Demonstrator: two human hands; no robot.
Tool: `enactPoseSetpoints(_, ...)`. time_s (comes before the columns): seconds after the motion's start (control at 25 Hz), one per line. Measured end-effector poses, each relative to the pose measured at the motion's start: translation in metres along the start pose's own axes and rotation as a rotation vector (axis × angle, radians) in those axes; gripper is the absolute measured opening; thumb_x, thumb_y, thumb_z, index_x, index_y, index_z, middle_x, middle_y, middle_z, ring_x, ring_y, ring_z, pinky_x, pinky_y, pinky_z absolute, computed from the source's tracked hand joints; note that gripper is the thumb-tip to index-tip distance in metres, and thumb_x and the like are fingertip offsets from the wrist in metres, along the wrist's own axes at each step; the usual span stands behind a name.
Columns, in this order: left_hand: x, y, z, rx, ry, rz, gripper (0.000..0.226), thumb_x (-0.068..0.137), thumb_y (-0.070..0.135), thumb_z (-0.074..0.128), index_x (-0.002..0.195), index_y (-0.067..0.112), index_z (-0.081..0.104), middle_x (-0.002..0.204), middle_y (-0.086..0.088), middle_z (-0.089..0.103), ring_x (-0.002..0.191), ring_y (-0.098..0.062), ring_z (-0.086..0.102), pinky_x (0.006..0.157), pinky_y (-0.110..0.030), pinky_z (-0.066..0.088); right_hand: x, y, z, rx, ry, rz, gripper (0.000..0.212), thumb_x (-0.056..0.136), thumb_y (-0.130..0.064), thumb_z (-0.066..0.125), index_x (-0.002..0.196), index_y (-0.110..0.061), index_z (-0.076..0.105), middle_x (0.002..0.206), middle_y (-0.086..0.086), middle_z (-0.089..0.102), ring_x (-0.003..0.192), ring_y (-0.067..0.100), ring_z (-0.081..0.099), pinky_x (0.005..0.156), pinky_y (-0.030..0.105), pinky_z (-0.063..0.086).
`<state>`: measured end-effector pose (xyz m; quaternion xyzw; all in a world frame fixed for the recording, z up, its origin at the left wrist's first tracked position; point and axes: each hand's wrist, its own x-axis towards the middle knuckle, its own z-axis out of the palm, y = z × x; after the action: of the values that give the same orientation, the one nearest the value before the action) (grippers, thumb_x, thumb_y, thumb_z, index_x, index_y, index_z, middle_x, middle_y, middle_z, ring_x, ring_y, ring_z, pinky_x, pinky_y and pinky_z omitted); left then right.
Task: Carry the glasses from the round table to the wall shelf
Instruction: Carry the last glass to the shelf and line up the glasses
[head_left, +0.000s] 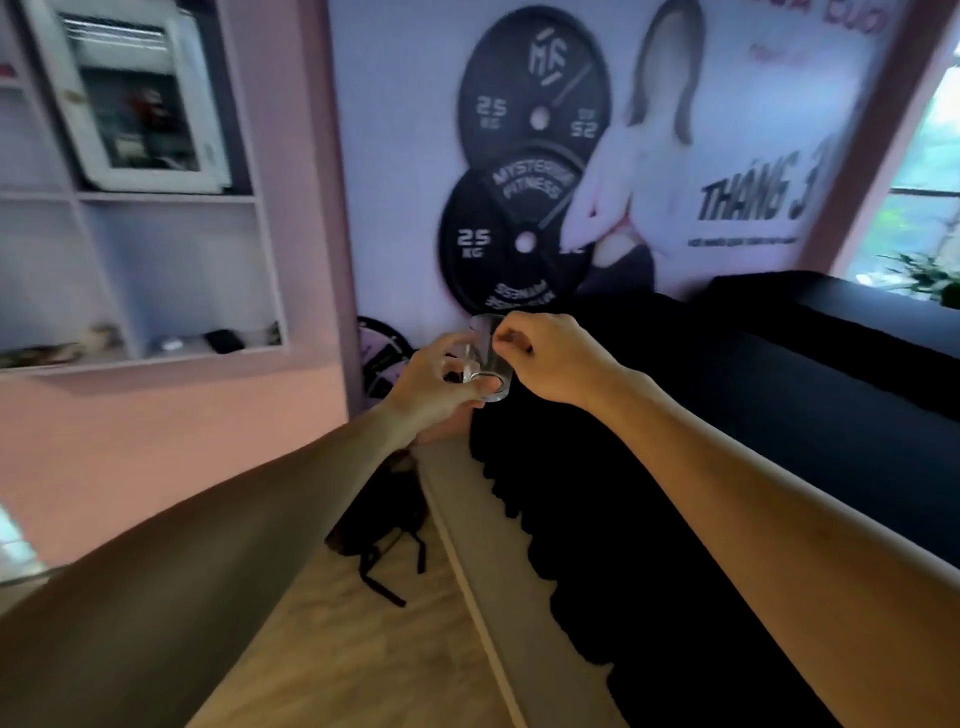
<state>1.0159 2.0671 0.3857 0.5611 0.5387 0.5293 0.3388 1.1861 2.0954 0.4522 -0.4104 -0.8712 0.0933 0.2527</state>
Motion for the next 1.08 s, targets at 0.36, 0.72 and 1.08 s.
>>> enactPoseSetpoints(0.36,0.159,-0.071,-0.187,0.08,0.204,-0.047,0.054,0.07,0.02,0.087,0.115,0.036,0.062,0.096,0.01,0.067,0.09,-0.01,0.07,0.083,-0.032,0.059,0.255,-0.04,0.124,0.098,-0.119,-0.198,0.019,0.097,-0.028,0.053,0.111,-0.022,0.064,0.101,-0.002,0.069,0.086,0.016,0.065,0.074,0.031,0.055)
enactPoseSetpoints(0.72,0.322,-0.135,-0.338,0.138,0.425,-0.073,0.066,0.072,0.024,0.086,0.13,0.03,0.055,0.109,-0.004,0.066,0.079,-0.015,0.074,0.066,-0.025,0.061,0.502,-0.067,0.238,0.2,-0.154,-0.404,0.017,0.098,-0.03,0.054,0.107,-0.022,0.065,0.096,-0.003,0.066,0.087,0.016,0.063,0.08,0.032,0.053)
enactPoseSetpoints(1.08,0.363,-0.178,-0.54,0.214,0.796,-0.158,0.064,0.077,0.015,0.081,0.133,0.025,0.052,0.116,-0.015,0.065,0.086,-0.029,0.073,0.062,-0.022,0.058,0.682,-0.213,0.36,0.297,-0.265,-0.745,0.02,0.097,-0.029,0.057,0.11,-0.017,0.064,0.105,0.007,0.071,0.088,0.021,0.065,0.078,0.029,0.052)
